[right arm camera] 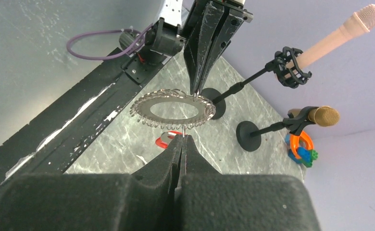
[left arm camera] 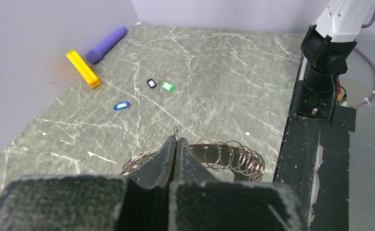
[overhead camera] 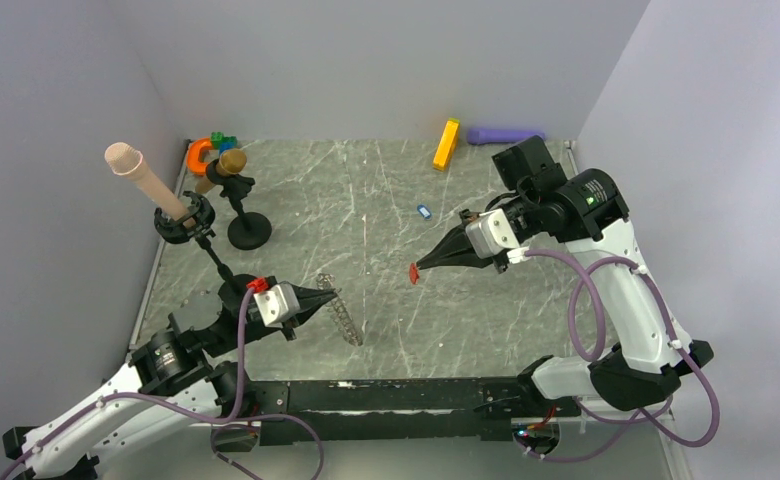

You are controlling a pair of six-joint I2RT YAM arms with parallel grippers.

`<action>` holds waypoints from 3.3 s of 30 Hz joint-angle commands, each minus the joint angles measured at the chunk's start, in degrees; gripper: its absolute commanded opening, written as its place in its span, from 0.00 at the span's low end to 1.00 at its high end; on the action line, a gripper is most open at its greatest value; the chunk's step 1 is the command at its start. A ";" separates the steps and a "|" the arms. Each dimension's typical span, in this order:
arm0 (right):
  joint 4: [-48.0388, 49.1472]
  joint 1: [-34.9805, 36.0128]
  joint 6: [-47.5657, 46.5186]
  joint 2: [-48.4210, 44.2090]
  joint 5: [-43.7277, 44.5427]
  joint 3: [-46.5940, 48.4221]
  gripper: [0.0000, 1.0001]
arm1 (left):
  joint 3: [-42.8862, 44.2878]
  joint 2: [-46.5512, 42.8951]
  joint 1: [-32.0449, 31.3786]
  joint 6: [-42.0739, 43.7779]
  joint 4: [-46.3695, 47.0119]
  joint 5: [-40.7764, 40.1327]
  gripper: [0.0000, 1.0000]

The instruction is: Put the keys on the keyring

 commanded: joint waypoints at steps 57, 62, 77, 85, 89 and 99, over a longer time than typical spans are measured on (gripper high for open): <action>20.20 5.65 38.70 19.69 70.22 -31.52 0.00 | -3.75 -8.89 0.17 -4.93 -4.65 -4.27 0.00; 23.66 5.67 40.70 24.71 72.11 -30.51 0.00 | -3.66 -9.64 0.17 -5.24 -5.49 -4.67 0.00; 26.39 7.20 44.87 37.29 69.45 -22.23 0.00 | -2.96 -10.59 0.13 -5.59 -7.10 -5.41 0.00; 26.90 7.85 45.65 39.40 68.76 -20.75 0.00 | -3.31 -11.57 0.15 -6.03 -7.40 -5.68 0.00; 26.61 8.22 45.90 40.16 68.62 -20.07 0.00 | -3.31 -11.87 0.18 -6.27 -7.58 -5.77 0.00; 27.84 8.21 46.26 39.48 68.01 -21.52 0.03 | -3.22 -11.95 0.18 -6.29 -7.68 -5.79 0.00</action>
